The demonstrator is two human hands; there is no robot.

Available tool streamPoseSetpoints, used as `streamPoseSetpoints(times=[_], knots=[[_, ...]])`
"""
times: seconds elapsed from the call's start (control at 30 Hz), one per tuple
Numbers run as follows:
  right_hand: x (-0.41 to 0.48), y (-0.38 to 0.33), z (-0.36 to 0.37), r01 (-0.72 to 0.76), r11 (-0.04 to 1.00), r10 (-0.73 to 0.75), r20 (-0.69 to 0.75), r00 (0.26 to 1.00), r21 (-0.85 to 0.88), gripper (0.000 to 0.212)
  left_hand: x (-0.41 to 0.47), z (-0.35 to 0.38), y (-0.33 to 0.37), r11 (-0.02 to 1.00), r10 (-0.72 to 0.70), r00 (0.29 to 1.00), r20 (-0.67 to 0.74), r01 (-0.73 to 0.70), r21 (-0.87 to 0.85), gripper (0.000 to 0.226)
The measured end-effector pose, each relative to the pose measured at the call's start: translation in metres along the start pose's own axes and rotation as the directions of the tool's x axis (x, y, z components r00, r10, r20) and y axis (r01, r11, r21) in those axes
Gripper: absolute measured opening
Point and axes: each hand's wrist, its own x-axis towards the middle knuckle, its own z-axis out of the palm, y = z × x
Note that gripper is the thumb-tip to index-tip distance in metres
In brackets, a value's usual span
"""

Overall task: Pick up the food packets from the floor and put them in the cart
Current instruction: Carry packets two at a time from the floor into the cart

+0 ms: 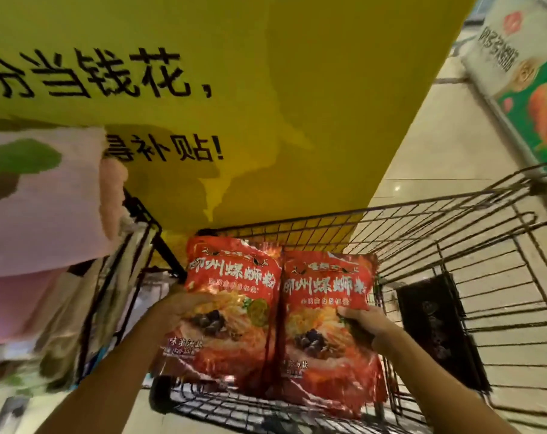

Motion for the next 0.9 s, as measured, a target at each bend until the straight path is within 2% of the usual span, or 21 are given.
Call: streamPoseSetpoints(times=[0.03, 0.07, 0.13, 0.17, 0.23, 0.3, 0.33, 0.37, 0.4, 0.43, 0.47, 0.5, 0.53, 0.57, 0.6, 0.67, 0.73, 0.87, 0.9], knots=[[0.006, 0.002, 0.003, -0.031, 0.999, 0.031, -0.006, 0.999, 0.009, 0.027, 0.003, 0.000, 0.003, 1.000, -0.023, 1.000, 0.014, 0.022, 0.016, 0.090], [0.009, 0.002, 0.005, -0.051, 0.999, 0.051, -0.009, 0.999, 0.013, 0.030, 0.005, 0.001, 0.005, 0.999, -0.041, 0.999, 0.031, 0.040, 0.008, 0.090], [0.016, -0.001, 0.004, -0.068, 0.998, 0.068, -0.027, 0.997, -0.002, 0.036, 0.016, 0.002, 0.007, 0.998, -0.063, 0.997, -0.040, 0.062, -0.022, 0.071], [0.019, -0.004, 0.004, -0.062, 0.998, 0.061, -0.050, 0.997, -0.019, 0.036, 0.020, 0.003, 0.008, 0.999, -0.039, 0.995, -0.096, 0.038, -0.009, 0.072], [0.025, -0.005, 0.005, -0.026, 0.998, 0.022, -0.074, 0.997, -0.052, 0.035, 0.025, 0.008, 0.010, 0.991, 0.065, 0.971, -0.230, -0.037, 0.125, 0.096], [0.027, -0.004, 0.010, 0.063, 0.985, -0.077, -0.082, 0.994, -0.162, 0.049, 0.016, 0.013, 0.013, 0.929, 0.242, 0.923, -0.300, -0.131, 0.345, 0.120], [0.030, -0.001, 0.013, 0.113, 0.967, -0.137, -0.095, 0.986, -0.226, 0.068, 0.010, 0.016, 0.013, 0.842, 0.339, 0.888, -0.309, -0.140, 0.521, 0.123], [0.029, 0.000, 0.016, 0.140, 0.943, -0.185, -0.127, 0.974, -0.301, 0.092, 0.006, 0.020, 0.011, 0.684, 0.456, 0.847, -0.275, -0.135, 0.717, 0.118], [0.029, 0.004, 0.018, 0.159, 0.903, -0.245, -0.174, 0.954, -0.400, 0.115, 0.002, 0.025, 0.009, 0.476, 0.577, 0.796, -0.181, -0.148, 0.867, 0.107], [0.027, 0.005, 0.021, 0.137, 0.817, -0.300, -0.210, 0.931, -0.560, 0.135, 0.001, 0.029, 0.006, 0.298, 0.654, 0.755, -0.051, -0.195, 0.935, 0.095], [0.025, 0.005, 0.025, 0.107, 0.662, -0.358, -0.187, 0.915, -0.742, 0.148, -0.002, 0.033, 0.005, 0.199, 0.638, 0.767, 0.065, -0.246, 0.949, 0.091], [0.024, 0.008, 0.030, 0.085, 0.448, -0.399, -0.114, 0.910, -0.890, 0.154, -0.007, 0.037, 0.005, 0.172, 0.559, 0.820, 0.124, -0.261, 0.950, 0.100], [0.023, 0.012, 0.036, 0.106, 0.244, -0.406, -0.002, 0.914, -0.964, 0.155, -0.007, 0.039, -0.001, 0.177, 0.459, 0.878, 0.139, -0.244, 0.954, 0.118], [0.024, 0.016, 0.043, 0.123, 0.121, -0.365, 0.071, 0.928, -0.985, 0.152, -0.007, 0.040, -0.006, 0.174, 0.390, 0.908, 0.151, -0.234, 0.957, 0.130], [0.022, 0.018, 0.049, 0.149, 0.064, -0.327, 0.120, 0.937, -0.987, 0.148, -0.008, 0.041, -0.011, 0.167, 0.364, 0.918, 0.157, -0.231, 0.959, 0.133], [0.024, 0.024, 0.053, 0.139, 0.035, -0.293, 0.123, 0.948, -0.990, 0.141, -0.008, 0.040, -0.021, 0.184, 0.322, 0.930, 0.179, -0.247, 0.951, 0.130], [0.022, 0.026, 0.053, 0.115, -0.018, -0.312, 0.115, 0.943, -0.993, 0.143, -0.006, 0.039, -0.028, 0.213, 0.320, 0.927, 0.193, -0.269, 0.939, 0.130], [0.022, 0.029, 0.055, 0.081, -0.206, -0.362, 0.153, 0.920, -0.975, 0.141, -0.001, 0.039, -0.040, 0.262, 0.348, 0.917, 0.197, -0.296, 0.918, 0.136], [0.022, 0.030, 0.057, 0.090, -0.221, -0.355, 0.166, 0.920, -0.971, 0.139, -0.001, 0.038, -0.041, 0.265, 0.354, 0.915, 0.196, -0.299, 0.917, 0.136]])
